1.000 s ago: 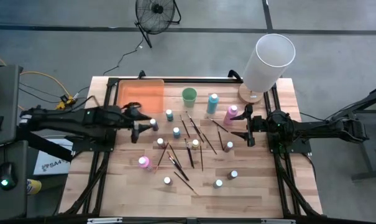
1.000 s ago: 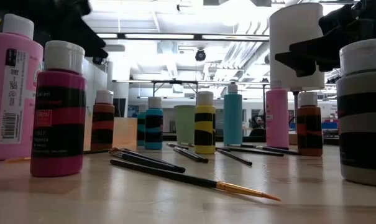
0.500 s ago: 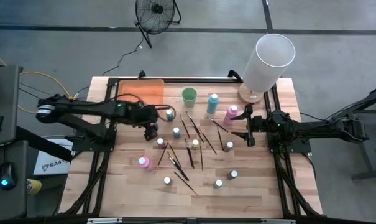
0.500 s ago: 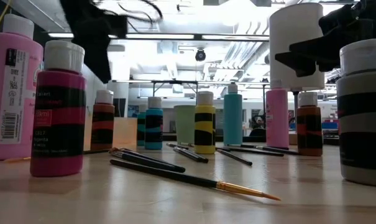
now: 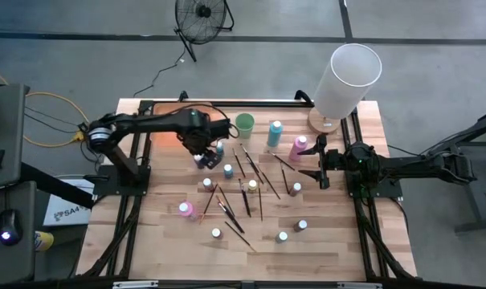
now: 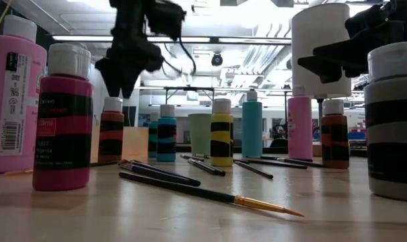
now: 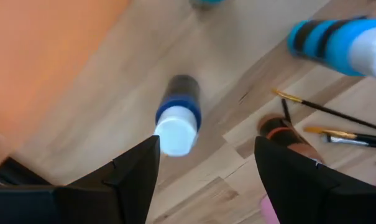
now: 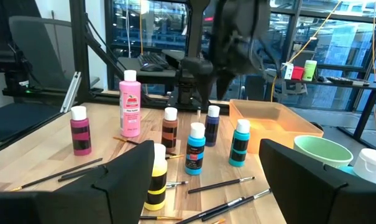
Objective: Pick & Place Paint Supplies
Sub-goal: Put the dark blue paint bottle into the orange bin
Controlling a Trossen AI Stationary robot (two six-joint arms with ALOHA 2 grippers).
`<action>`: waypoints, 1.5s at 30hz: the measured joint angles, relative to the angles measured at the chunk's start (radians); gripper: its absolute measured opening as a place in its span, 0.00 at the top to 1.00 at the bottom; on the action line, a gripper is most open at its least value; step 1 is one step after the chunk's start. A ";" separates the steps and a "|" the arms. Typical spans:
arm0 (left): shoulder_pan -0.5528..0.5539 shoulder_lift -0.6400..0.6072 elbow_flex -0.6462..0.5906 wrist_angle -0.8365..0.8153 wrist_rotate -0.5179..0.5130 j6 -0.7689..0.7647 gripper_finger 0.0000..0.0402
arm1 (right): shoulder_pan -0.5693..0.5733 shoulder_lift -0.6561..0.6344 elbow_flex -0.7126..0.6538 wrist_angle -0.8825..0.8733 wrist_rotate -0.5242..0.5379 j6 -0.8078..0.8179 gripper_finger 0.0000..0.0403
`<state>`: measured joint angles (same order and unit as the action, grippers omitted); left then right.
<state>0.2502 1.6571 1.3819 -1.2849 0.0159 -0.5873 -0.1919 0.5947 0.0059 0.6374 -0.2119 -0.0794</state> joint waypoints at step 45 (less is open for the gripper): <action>0.005 0.046 -0.090 0.094 -0.075 -0.072 0.37 | 0.000 0.000 0.000 -0.001 0.000 0.000 0.29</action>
<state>0.2554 1.7035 1.2919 -1.1909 -0.0589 -0.6598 -0.1917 0.5945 0.0059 0.6360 -0.2119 -0.0795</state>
